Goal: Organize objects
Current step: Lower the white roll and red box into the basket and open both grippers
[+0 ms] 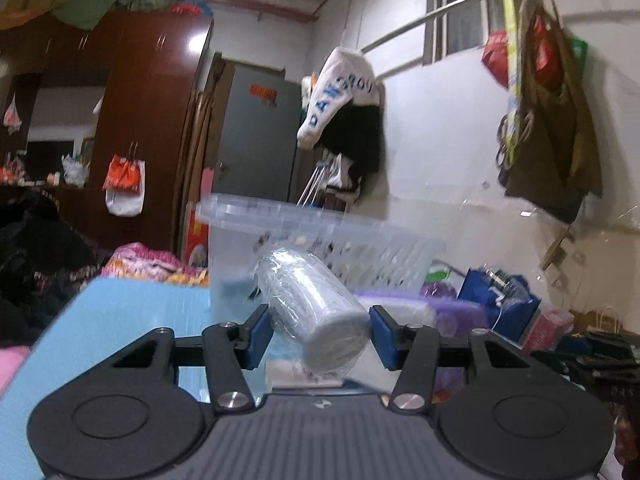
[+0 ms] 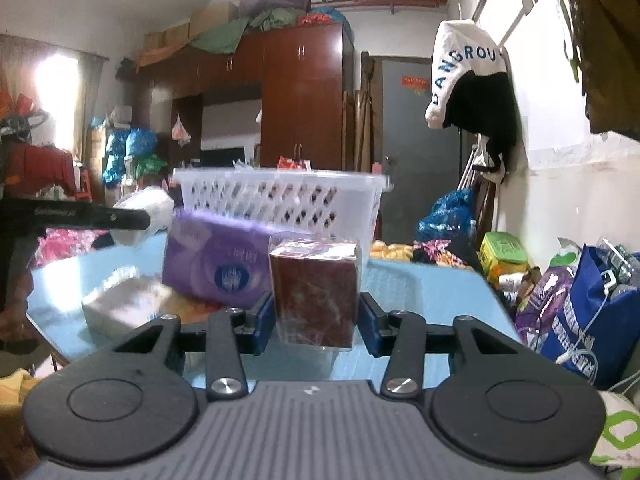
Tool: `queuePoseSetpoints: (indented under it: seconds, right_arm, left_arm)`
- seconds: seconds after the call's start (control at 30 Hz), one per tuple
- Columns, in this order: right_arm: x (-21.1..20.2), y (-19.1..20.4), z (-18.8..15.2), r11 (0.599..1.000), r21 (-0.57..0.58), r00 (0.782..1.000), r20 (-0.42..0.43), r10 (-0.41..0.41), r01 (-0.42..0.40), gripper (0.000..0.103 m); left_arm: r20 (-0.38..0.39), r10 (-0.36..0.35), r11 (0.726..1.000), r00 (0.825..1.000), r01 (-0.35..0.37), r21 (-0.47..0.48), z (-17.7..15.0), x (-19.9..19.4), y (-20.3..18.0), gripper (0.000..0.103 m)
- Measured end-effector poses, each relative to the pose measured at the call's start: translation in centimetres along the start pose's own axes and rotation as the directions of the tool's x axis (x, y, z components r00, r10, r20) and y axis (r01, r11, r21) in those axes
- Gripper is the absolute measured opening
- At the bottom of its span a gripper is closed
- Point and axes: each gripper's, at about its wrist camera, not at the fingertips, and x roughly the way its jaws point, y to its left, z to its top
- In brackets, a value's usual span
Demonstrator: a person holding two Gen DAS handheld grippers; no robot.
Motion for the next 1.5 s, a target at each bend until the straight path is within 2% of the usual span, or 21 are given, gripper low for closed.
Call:
queuePoseSetpoints:
  seconds: [0.17,0.3,0.4,0.5,0.63,0.8,0.97,1.37,1.4,1.43,1.47,1.5]
  right_arm:
    - [0.3,-0.1,4.6,0.999,-0.044,0.998,0.063,0.02,-0.017,0.047]
    - [3.1,0.3,9.2,0.996,-0.091,0.997,0.068,0.032,-0.026,0.047]
    - [7.0,0.6,12.4,0.991,-0.131,0.999,0.017,0.039,-0.036,0.047]
    - [11.8,0.5,14.3,0.99,-0.141,0.998,-0.068,0.002,-0.012,0.047]
    - [17.3,-0.3,14.5,0.995,-0.104,0.98,-0.199,-0.022,0.001,0.048]
    - [20.2,-0.9,13.1,0.998,-0.065,0.956,-0.293,-0.004,-0.016,0.048]
    - [20.1,-1.5,12.4,0.999,-0.034,0.953,-0.303,0.01,-0.022,0.048]
    - [20.8,-2.0,13.1,0.999,-0.028,0.95,-0.313,0.01,-0.02,0.048]
    - [20.6,-2.0,13.1,0.999,-0.027,0.952,-0.305,0.009,-0.018,0.05]
    - [20.6,-2.1,13.1,1.0,-0.028,0.956,-0.294,0.003,-0.011,0.061]
    - [20.3,-2.1,13.1,1.0,-0.028,0.961,-0.278,-0.009,0.001,0.07]
    - [19.9,-2.2,13.2,0.999,-0.028,0.966,-0.257,-0.023,0.016,0.089]
  left_arm:
    - [0.039,-0.029,0.999,0.999,0.027,0.032,3.7,-0.3,-1.0,0.056]
    - [0.039,-0.053,0.997,0.998,0.051,0.053,8.1,2.0,-2.0,0.056]
    - [0.009,-0.031,0.996,0.999,0.031,0.079,11.1,5.0,-2.5,0.056]
    - [-0.07,0.029,0.997,0.997,-0.024,0.073,13.0,8.8,-1.7,0.056]
    - [-0.188,0.128,0.99,0.974,-0.116,0.075,13.4,13.7,0.5,0.056]
    - [-0.225,0.159,0.986,0.961,-0.142,0.087,12.8,15.1,1.6,0.056]
    - [-0.246,0.164,0.985,0.955,-0.143,0.099,12.5,15.9,1.8,0.056]
    - [-0.249,0.174,0.983,0.953,-0.155,0.095,12.4,16.8,2.3,0.057]
    - [-0.243,0.166,0.984,0.956,-0.145,0.105,12.4,16.7,2.2,0.064]
    - [-0.238,0.165,0.983,0.957,-0.139,0.12,12.3,16.7,1.9,0.072]
    - [-0.228,0.172,0.98,0.958,-0.144,0.137,12.3,16.5,1.7,0.09]
    - [-0.216,0.18,0.977,0.96,-0.15,0.149,12.2,16.3,1.5,0.098]
